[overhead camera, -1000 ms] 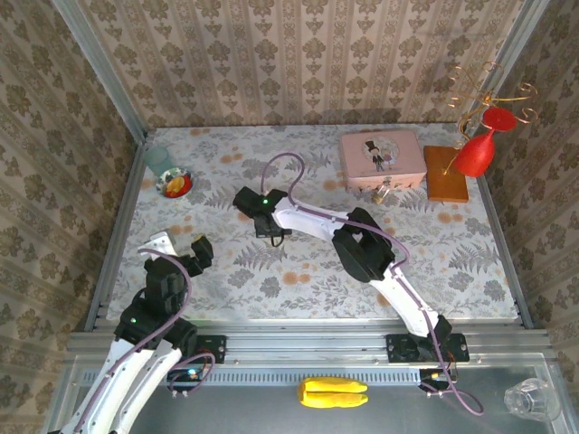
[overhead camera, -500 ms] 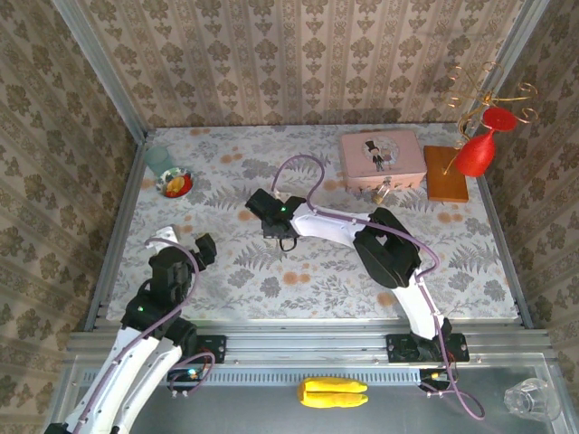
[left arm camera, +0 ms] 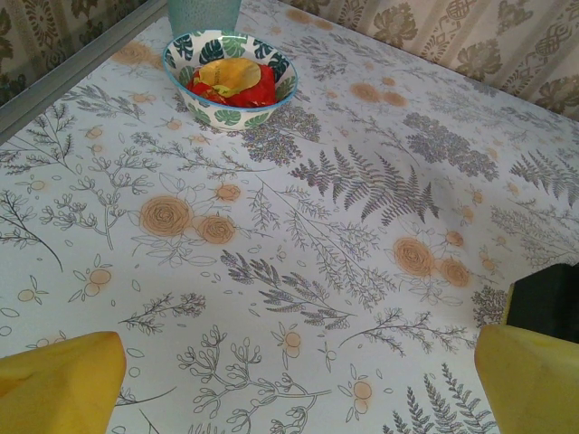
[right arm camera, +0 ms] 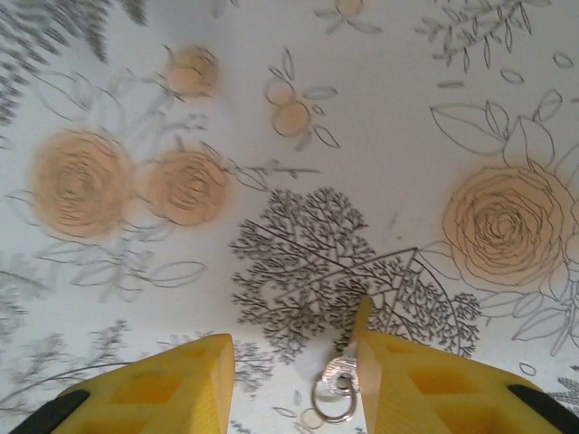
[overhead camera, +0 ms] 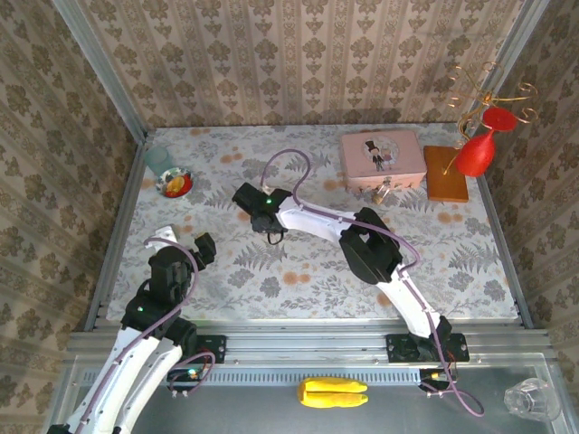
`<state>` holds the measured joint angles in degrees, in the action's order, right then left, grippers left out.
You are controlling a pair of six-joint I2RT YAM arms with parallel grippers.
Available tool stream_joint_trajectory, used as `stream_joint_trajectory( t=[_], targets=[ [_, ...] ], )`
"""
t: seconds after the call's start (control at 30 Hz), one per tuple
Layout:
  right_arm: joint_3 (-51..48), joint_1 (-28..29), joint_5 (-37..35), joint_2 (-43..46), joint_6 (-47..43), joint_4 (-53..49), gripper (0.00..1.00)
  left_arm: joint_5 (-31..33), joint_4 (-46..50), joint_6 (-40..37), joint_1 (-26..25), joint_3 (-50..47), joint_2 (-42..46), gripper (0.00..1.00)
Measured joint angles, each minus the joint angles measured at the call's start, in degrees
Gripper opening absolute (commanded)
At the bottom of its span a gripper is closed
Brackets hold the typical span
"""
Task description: Unlock a padlock with a key
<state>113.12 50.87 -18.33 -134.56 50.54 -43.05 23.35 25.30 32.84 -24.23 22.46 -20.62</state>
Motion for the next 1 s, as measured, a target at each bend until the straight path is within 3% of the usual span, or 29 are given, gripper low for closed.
stream_joint_trajectory(
  t=[0.3,0.6,1.0],
  targets=[
    [4.2,1.2,-1.2,-4.2,-0.7,-6.6,0.4,0.1,0.0,0.0,0.0,0.0,0.1,1.0],
    [3.5,1.7,-1.9,-4.3,-0.4,-5.7,0.21,0.5,0.5,0.0,0.0,0.0,0.2,1.0],
    [-4.0,2.3,-5.1,-0.5,-0.5,-1.9,0.05,0.5,0.5,0.0,0.0,0.0,0.3,1.0]
  ],
)
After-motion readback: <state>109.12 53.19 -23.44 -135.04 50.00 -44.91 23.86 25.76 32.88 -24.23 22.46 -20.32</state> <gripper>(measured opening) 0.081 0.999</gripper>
